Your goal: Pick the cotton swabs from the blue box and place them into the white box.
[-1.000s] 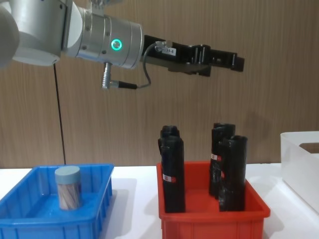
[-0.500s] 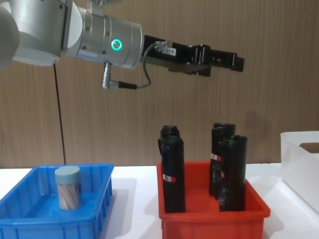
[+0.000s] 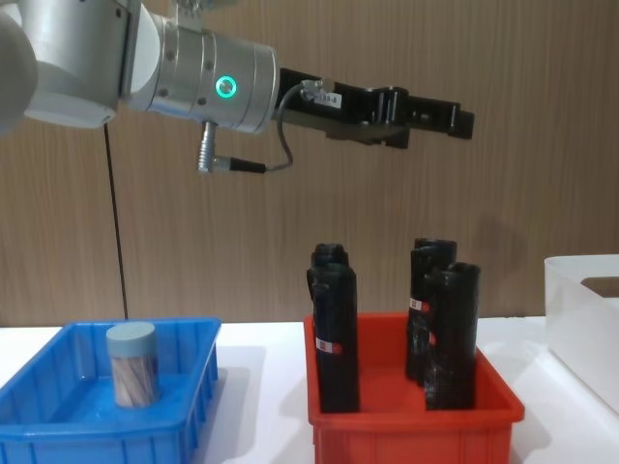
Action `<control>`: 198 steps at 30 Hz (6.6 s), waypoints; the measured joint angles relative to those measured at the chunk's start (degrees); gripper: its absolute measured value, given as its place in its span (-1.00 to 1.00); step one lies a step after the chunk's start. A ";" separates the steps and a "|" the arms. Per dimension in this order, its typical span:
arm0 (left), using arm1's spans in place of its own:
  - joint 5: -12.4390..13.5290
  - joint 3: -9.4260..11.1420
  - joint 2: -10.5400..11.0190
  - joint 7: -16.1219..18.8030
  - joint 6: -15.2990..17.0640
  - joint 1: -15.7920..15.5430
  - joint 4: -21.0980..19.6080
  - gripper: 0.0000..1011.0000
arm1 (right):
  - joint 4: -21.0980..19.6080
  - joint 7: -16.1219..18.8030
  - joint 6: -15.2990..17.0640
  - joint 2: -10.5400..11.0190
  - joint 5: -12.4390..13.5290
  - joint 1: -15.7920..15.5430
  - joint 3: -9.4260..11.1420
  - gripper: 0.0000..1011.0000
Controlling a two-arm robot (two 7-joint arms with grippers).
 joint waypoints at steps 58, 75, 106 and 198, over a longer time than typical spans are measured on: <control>1.27 0.47 2.10 7.40 -4.64 5.83 -4.76 0.98 | -28.16 -4.08 -5.61 2.08 3.94 -17.70 0.57 0.98; 3.60 1.32 5.74 20.17 -12.80 15.89 -13.06 0.98 | -38.84 -4.26 -10.10 2.61 4.64 -27.41 -3.13 0.98; 7.65 2.83 12.07 42.51 -26.88 33.44 -27.47 0.98 | -50.32 -4.47 -14.89 3.10 5.33 -37.78 -7.07 0.98; 8.20 3.02 12.99 45.86 -28.95 36.01 -29.58 0.98 | -11.41 21.14 -18.97 -4.38 7.94 -9.63 -6.89 0.98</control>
